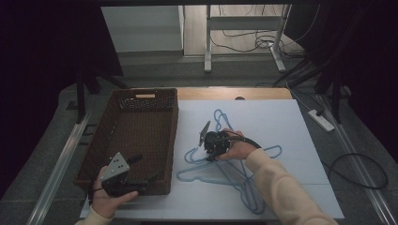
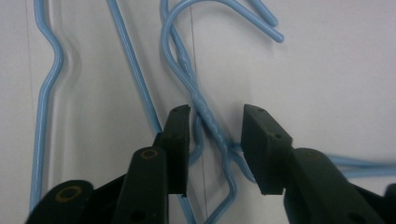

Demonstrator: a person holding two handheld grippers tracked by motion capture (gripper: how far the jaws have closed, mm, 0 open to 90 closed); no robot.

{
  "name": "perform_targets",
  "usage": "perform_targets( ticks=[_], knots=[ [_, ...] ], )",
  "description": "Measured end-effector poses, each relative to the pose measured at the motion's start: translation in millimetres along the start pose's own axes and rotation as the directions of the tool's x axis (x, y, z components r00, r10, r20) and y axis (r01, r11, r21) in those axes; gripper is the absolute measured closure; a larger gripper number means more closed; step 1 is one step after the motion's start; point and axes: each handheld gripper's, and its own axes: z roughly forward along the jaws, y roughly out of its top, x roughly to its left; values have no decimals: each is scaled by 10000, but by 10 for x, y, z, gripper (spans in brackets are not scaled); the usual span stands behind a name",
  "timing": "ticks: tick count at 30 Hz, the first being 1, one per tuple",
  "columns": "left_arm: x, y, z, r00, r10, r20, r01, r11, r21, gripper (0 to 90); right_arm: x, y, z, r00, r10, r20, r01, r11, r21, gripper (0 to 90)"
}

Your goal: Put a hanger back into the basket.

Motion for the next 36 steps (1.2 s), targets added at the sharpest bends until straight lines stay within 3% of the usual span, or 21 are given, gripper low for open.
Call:
perform_targets(
  ticks=[2,4,6,11,12,14,17,18,22,27,28,30,31,36],
  knots=[
    [1,0,-1,10000,-10,-6,10,10000,-4,158,-9,19,10,9999,-68,-158,69,9999,80,732],
    [3,0,-2,10000,-9,-20,9,10000,-5,158,-6,27,7,9998,-101,-162,103,9999,86,737],
    [4,-1,-1,10000,-16,-15,16,10000,-3,158,15,46,3,9994,-338,-98,339,9993,175,764],
    [1,-1,2,10000,-6,-3,6,10000,9,158,33,66,-45,9991,-421,45,421,9991,-11,830],
    [-1,0,2,10000,10,2,-10,10000,17,158,22,62,-89,9991,-306,288,307,9995,-60,858],
    [-2,0,2,10000,10,1,-10,10000,16,157,1,44,-126,9997,138,191,-134,9996,-253,861],
    [-2,0,2,10000,9,-7,-9,10000,12,158,-8,21,-178,9985,251,484,-234,9991,-350,864],
    [-4,3,1,10000,12,-17,-12,10000,3,157,-23,-7,-259,9953,557,796,-512,9971,-571,866],
    [-31,24,-9,10000,73,-14,-73,10000,-64,158,-35,-61,-438,9866,1109,1199,-977,9890,-1114,867],
    [-77,60,-16,9998,171,72,-170,9998,-140,157,-17,-157,-736,9683,1820,1709,-1444,9667,-2115,868],
    [-87,68,-18,9998,193,72,-192,9997,-149,157,-17,-157,-736,9683,1820,1709,-1444,9667,-2115,868],
    [-109,86,-22,9996,238,118,-236,9996,-176,157,5,-199,-869,9582,2119,1923,-1599,9538,-2544,868],
    [-115,94,-23,9996,259,122,-257,9995,-174,157,32,-244,-995,9476,2456,2041,-1780,9369,-3008,868],
    [-179,151,-7,9992,312,240,-306,9993,-227,159,119,-363,-1257,9119,3371,2343,-2236,8865,-4051,868]
  ],
)
